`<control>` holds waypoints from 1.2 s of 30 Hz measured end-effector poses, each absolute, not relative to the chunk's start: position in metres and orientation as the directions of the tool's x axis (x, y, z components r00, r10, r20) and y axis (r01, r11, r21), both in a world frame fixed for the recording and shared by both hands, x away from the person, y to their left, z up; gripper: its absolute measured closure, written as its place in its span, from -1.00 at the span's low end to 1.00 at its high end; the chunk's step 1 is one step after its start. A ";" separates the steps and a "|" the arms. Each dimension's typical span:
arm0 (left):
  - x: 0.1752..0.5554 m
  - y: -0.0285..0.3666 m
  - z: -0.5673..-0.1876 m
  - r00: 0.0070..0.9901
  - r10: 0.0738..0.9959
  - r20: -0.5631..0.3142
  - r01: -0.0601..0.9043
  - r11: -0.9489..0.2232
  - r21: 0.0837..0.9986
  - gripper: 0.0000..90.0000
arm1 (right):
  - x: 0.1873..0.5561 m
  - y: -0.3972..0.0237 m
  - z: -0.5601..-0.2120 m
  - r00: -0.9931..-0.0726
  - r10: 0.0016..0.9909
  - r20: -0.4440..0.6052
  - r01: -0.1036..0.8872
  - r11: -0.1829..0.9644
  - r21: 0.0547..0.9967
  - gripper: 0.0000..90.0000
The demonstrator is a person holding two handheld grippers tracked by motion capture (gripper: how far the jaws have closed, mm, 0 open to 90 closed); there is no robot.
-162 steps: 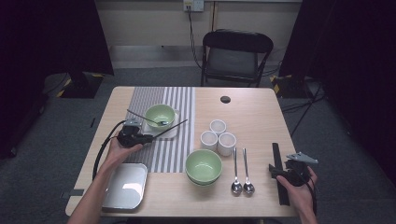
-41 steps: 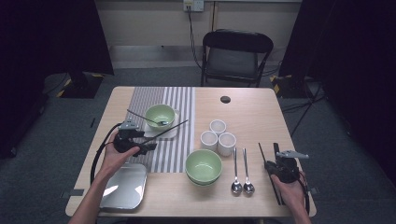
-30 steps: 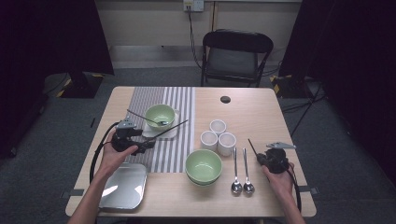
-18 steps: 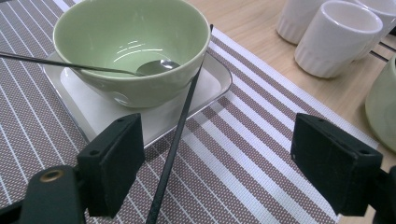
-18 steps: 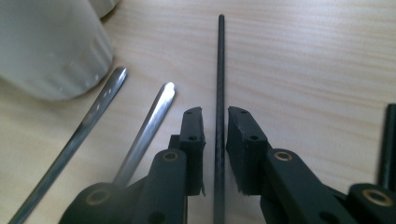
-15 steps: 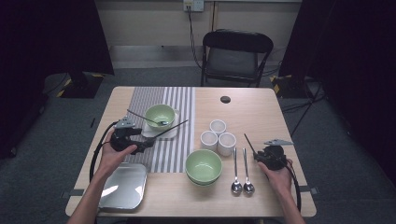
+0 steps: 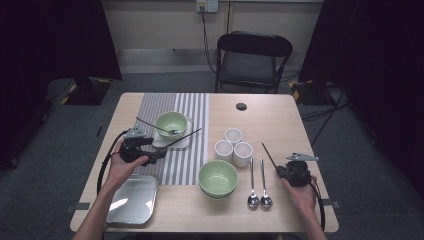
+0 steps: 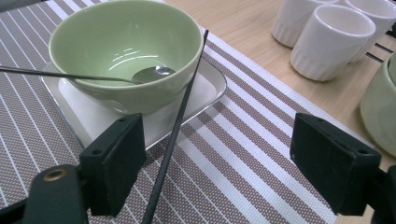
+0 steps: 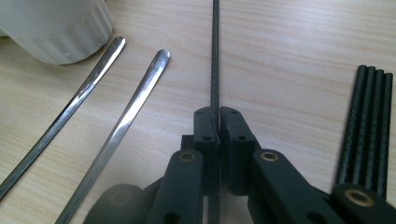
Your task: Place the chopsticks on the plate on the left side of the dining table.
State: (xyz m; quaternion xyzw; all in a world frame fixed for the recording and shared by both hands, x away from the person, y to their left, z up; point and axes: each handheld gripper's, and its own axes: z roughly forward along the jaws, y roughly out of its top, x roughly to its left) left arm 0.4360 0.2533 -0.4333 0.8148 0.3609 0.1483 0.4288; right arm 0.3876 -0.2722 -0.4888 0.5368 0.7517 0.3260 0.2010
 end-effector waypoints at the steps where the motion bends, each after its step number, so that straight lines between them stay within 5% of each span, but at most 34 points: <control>1: 0.436 0.253 -0.433 0.698 0.714 -0.062 0.456 -0.376 0.807 -0.55 | 0.387 -0.272 -0.489 -0.341 0.939 0.048 0.676 0.209 0.706 0.91; 20: 0.435 0.251 -0.429 0.673 0.739 -0.039 0.438 -0.355 0.826 -0.56 | 0.383 -0.270 -0.488 -0.355 0.934 0.034 0.674 0.230 0.702 0.79; 36: 0.435 0.243 -0.427 0.709 0.704 -0.043 0.448 -0.402 0.799 -0.56 | 0.384 -0.273 -0.486 -0.363 0.931 0.045 0.677 0.230 0.699 0.92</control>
